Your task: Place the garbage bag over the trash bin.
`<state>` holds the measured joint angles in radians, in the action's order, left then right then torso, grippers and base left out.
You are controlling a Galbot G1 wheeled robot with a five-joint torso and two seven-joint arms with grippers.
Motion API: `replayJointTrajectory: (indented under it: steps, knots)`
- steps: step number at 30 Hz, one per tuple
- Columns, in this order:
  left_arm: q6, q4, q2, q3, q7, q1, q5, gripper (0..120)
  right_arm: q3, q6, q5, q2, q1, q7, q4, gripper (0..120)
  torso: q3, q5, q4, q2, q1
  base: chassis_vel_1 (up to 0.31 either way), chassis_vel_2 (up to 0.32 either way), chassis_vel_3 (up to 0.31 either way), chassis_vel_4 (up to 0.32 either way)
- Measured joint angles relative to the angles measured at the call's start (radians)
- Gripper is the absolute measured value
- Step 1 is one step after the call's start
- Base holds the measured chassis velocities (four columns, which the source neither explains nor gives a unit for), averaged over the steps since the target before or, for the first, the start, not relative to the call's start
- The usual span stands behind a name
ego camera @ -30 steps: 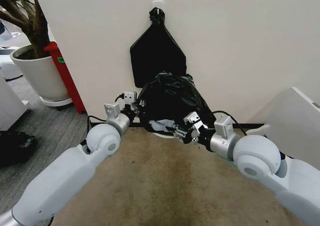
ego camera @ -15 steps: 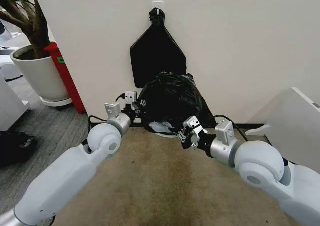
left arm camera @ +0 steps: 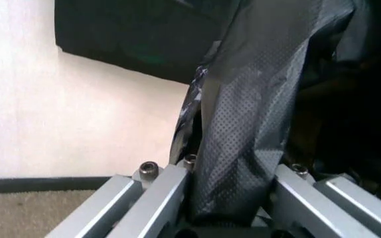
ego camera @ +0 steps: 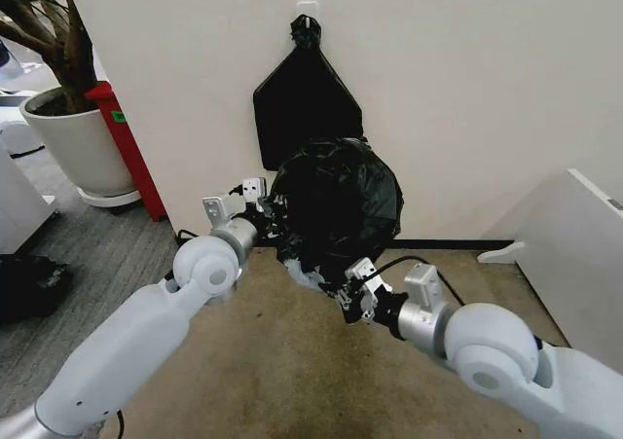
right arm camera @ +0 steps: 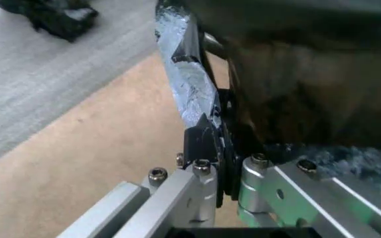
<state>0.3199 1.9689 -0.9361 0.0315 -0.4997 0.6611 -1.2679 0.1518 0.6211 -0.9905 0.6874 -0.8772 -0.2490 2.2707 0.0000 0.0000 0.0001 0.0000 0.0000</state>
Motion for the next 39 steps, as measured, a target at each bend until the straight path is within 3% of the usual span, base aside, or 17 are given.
replayJointTrajectory:
  steps: [16,26,31,33,37,39]
  knots:
    - [0.014,0.019,-0.002,-0.029,-0.046,0.009,-0.113,0,-0.045,-0.066,0.129,-0.003,-0.072,0.034,-0.147,0,0.0,0.0,-0.0002,0.0,0.0,0.0,0.0,0.0,0.0]
    - [0.011,0.012,0.007,-0.058,-0.036,0.026,-0.12,0,-0.07,-0.082,0.111,-0.01,-0.113,-0.064,-0.071,3,0.0,-0.0002,0.0001,0.0,0.0,0.0,0.0,0.0,0.0]
    - [-0.007,-0.016,0.001,-0.074,-0.026,0.024,-0.118,0,-0.148,-0.119,0.109,-0.026,-0.223,-0.077,0.016,16,0.0,-0.0001,-0.0001,0.0,0.0,0.0,0.0,0.0,0.0]
    - [-0.014,-0.031,-0.004,-0.078,-0.027,0.014,-0.116,0,-0.205,-0.143,0.109,-0.026,-0.304,-0.071,0.05,29,0.0,-0.0001,0.0,0.0,0.0,0.0,0.0,0.0,0.0]
    - [-0.016,-0.038,-0.011,-0.082,-0.033,0.004,-0.125,0,-0.243,-0.159,0.111,-0.019,-0.36,-0.061,0.062,37,0.0,0.0,-0.0002,0.0,0.0,0.0,0.0,0.0,0.0]
    - [-0.017,-0.041,-0.015,-0.083,-0.037,-0.003,-0.139,0,-0.26,-0.174,0.115,-0.013,-0.386,-0.054,0.056,48,0.0,0.0,-0.0002,0.0,0.0,0.0,0.0,0.0,0.0]
